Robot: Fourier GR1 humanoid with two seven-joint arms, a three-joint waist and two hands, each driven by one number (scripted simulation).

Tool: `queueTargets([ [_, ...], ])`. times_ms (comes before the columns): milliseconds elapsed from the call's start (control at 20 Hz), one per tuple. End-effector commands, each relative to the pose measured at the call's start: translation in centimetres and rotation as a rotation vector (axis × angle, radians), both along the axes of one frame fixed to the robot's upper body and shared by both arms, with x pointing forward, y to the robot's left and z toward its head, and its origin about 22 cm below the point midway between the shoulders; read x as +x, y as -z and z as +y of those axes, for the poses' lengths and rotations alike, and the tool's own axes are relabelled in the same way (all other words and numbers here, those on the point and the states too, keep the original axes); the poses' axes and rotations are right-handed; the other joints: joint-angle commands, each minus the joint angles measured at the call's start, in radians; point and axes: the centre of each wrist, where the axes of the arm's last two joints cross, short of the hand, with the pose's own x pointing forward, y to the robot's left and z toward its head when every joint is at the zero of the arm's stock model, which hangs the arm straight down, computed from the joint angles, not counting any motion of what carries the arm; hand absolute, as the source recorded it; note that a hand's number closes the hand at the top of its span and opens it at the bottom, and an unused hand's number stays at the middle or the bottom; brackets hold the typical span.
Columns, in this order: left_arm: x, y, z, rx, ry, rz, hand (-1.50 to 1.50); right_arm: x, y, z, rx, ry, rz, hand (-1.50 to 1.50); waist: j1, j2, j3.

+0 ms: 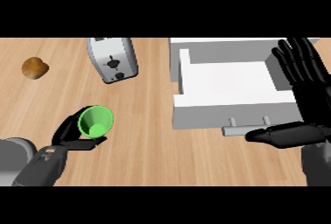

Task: Pick up the cup, place it into the drawer and close the drawer

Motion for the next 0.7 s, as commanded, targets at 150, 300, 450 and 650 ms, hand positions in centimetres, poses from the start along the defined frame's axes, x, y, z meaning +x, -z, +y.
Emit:
queueTargets([
  [150, 0.6, -0.6, -0.3, -0.015, -0.088, -0.314, 1.5, 0.0, -0.3, -0.4, -0.012, 0.002, -0.027, -1.5, -0.003, 0.002, 0.0],
  [300, 0.7, -0.3, -1.4, -0.042, -0.116, -0.392, 1.5, 0.6, -0.3, -0.9, 0.008, 0.016, 0.01, -1.5, 0.011, -0.002, 0.001],
  [450, -0.1, 0.0, -0.6, -0.159, -0.153, -0.397, 1.5, -0.3, 0.0, -0.6, -0.007, 0.015, 0.001, -1.5, 0.014, -0.006, 0.001],
  [650, 0.3, 0.8, -3.6, -0.139, -0.446, -0.418, 1.5, -0.4, 0.6, -2.2, -0.017, 0.025, 0.023, -1.5, 0.024, -0.012, 0.005],
])
